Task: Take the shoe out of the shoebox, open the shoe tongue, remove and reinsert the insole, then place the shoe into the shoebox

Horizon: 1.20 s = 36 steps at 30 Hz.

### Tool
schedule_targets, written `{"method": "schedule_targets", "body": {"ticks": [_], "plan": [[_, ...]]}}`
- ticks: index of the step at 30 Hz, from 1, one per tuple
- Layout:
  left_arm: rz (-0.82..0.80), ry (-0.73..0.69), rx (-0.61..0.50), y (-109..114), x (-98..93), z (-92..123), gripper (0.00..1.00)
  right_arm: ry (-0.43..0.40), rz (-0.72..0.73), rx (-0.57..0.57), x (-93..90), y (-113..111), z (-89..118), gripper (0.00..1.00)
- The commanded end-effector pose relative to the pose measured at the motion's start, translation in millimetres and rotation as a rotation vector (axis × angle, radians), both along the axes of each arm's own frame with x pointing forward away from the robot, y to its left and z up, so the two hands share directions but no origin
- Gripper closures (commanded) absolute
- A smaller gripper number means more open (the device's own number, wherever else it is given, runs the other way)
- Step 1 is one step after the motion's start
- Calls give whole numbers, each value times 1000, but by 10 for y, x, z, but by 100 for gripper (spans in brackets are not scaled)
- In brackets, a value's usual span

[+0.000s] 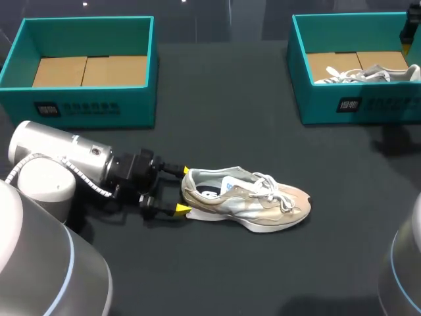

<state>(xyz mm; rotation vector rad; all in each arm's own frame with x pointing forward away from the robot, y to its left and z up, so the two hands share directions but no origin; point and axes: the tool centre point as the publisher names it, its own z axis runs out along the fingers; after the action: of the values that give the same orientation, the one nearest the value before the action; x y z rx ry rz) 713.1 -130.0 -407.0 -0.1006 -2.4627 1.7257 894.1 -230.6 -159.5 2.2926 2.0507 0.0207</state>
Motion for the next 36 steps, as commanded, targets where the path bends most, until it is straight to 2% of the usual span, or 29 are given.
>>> {"method": "schedule_targets", "body": {"ticks": [1, 21, 22, 23, 24, 25, 36], "plan": [[-7, -2, -8, -107, 7, -49, 0, 0, -1, -1, 0, 1, -1, 0], [-34, -21, -31, -463, -29, -170, 0, 0, -1, -1, 0, 1, -1, 0], [-34, -21, -33, -472, -30, -179, 6, 0, -1, -1, 0, 1, -1, 0], [-32, -21, -35, -480, -30, -185, 53, 0, -1, -1, 0, 1, -1, 0], [-30, -21, -37, -484, -30, -189, 94, 0, -1, -1, 0, 1, -1, 0], [-29, -21, -39, -488, -31, -192, 100, 0, -1, -1, 0, 1, -1, 0], [24, -5, -50, -414, -48, -153, 100, 0, -1, -1, 0, 1, -1, 0]]}}
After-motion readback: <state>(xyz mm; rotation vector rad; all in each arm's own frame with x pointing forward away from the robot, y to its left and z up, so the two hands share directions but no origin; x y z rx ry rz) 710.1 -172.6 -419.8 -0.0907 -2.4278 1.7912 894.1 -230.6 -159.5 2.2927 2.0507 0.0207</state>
